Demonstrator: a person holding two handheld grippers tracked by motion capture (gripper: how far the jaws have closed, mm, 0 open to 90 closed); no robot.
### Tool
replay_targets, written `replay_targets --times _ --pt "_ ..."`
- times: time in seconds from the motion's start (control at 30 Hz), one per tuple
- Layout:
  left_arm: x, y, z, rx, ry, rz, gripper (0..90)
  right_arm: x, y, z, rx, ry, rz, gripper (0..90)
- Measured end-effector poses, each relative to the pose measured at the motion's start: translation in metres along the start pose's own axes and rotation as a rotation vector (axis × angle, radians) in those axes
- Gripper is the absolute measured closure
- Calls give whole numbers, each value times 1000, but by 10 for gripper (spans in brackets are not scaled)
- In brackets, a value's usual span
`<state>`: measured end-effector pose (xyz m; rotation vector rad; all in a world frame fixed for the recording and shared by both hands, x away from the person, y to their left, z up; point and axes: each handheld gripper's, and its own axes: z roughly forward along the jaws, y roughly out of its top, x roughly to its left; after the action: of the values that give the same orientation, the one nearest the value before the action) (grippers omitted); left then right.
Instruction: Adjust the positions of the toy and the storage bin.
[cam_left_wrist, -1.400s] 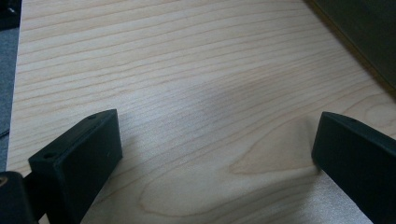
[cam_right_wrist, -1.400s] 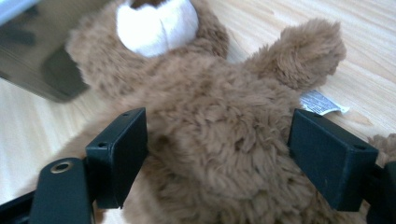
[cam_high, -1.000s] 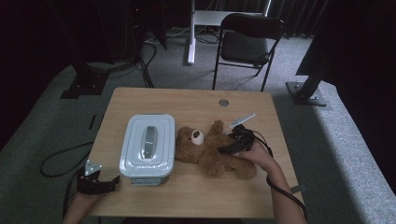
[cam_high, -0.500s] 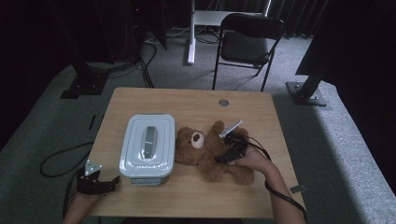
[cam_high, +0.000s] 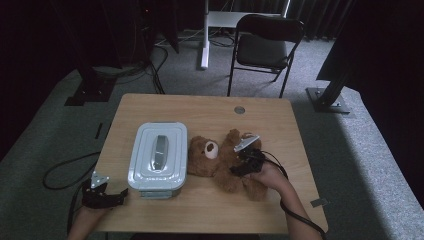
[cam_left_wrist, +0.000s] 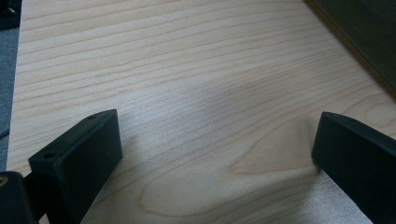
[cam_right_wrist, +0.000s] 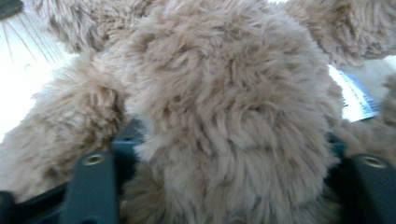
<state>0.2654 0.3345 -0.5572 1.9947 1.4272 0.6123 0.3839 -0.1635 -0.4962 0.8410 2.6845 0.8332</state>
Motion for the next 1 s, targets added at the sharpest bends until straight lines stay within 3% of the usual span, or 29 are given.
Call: replay_targets --times 0.27,0.43,0.47,0.53,0.57,0.6,0.63,0.67,0.7,0.73,0.77,0.8,0.83,0.87,0.93,0.97,1.0 --pt "0 0 0 0 0 0 23 6 -5 -10 -69 -29 7 588" --pt "0 0 0 0 0 0 24 1 -7 -19 -131 -32 64 628" --pt "0 0 0 0 -1 0 24 -3 -9 -20 -157 -56 116 629" --pt "0 0 0 0 0 0 24 -7 -10 -21 -174 -79 174 629" --pt "0 0 0 0 0 0 23 -7 -10 -21 -174 -79 174 629" --pt "0 0 0 0 0 0 24 -13 -12 -24 -189 -113 232 633" --pt "0 0 0 0 0 0 23 -13 -12 -24 -189 -113 232 633" --pt "0 0 0 0 -1 0 23 -20 -13 -28 -204 -157 298 634" --pt "0 0 0 0 -1 0 23 -20 -13 -28 -204 -157 298 634" --pt "0 0 0 0 0 0 23 -27 -14 -31 -209 -214 350 633" --pt "0 0 0 0 0 0 23 -27 -14 -31 -209 -214 350 633" --pt "0 0 0 0 -1 0 23 -36 -16 -34 -217 -265 410 634" --pt "0 0 0 0 -1 0 24 -36 -16 -34 -217 -265 410 634" --pt "0 0 0 0 -1 0 23 -45 -19 -37 -223 -298 482 634" --pt "0 0 0 0 -1 0 23 -55 -22 -38 -231 -336 549 633" --pt "0 0 0 0 -1 0 23 -55 -22 -38 -231 -336 549 633" --pt "0 0 0 0 0 0 23 -64 -24 -39 -241 -381 612 633"
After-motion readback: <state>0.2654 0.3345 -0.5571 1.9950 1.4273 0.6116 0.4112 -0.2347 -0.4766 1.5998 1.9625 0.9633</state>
